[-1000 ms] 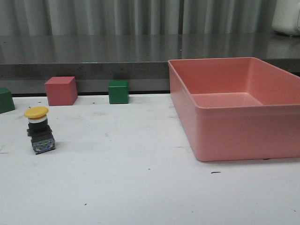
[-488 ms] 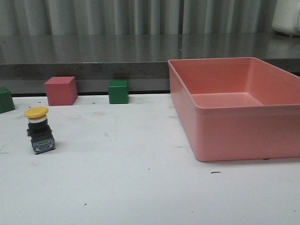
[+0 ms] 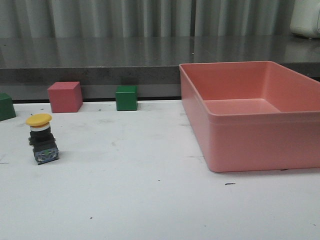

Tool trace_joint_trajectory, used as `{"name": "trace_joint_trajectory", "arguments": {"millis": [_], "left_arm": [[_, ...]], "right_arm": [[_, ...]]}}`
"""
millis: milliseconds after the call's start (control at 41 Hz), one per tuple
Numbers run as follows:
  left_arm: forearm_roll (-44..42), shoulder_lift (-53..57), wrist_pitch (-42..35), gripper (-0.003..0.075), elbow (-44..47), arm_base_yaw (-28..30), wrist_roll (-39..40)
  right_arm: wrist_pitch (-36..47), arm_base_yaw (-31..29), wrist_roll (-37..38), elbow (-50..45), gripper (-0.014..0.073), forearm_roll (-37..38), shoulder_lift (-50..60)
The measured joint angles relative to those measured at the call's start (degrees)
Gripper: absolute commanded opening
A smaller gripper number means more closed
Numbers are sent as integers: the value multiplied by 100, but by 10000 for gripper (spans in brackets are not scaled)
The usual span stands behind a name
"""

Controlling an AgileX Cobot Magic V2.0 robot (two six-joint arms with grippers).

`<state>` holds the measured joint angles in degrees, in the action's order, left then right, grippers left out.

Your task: Place and stand button with both arms

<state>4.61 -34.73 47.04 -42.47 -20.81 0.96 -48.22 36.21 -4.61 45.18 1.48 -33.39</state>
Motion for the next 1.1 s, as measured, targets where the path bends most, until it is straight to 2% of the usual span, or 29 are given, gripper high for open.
{"name": "trace_joint_trajectory", "arguments": {"millis": [98, 195, 244, 1098], "left_arm": [[0, 0, 10, 141, 0, 0, 0], [0, 0, 23, 23, 0, 0, 0], [0, 0, 31, -18, 0, 0, 0], [7, 189, -95, -20, 178, 61, 0]], "right_arm": [[0, 0, 0, 0, 71, 0, 0], [0, 0, 0, 0, -64, 0, 0], [0, 0, 0, 0, -63, 0, 0], [0, 0, -11, 0, -68, 0, 0]]}}
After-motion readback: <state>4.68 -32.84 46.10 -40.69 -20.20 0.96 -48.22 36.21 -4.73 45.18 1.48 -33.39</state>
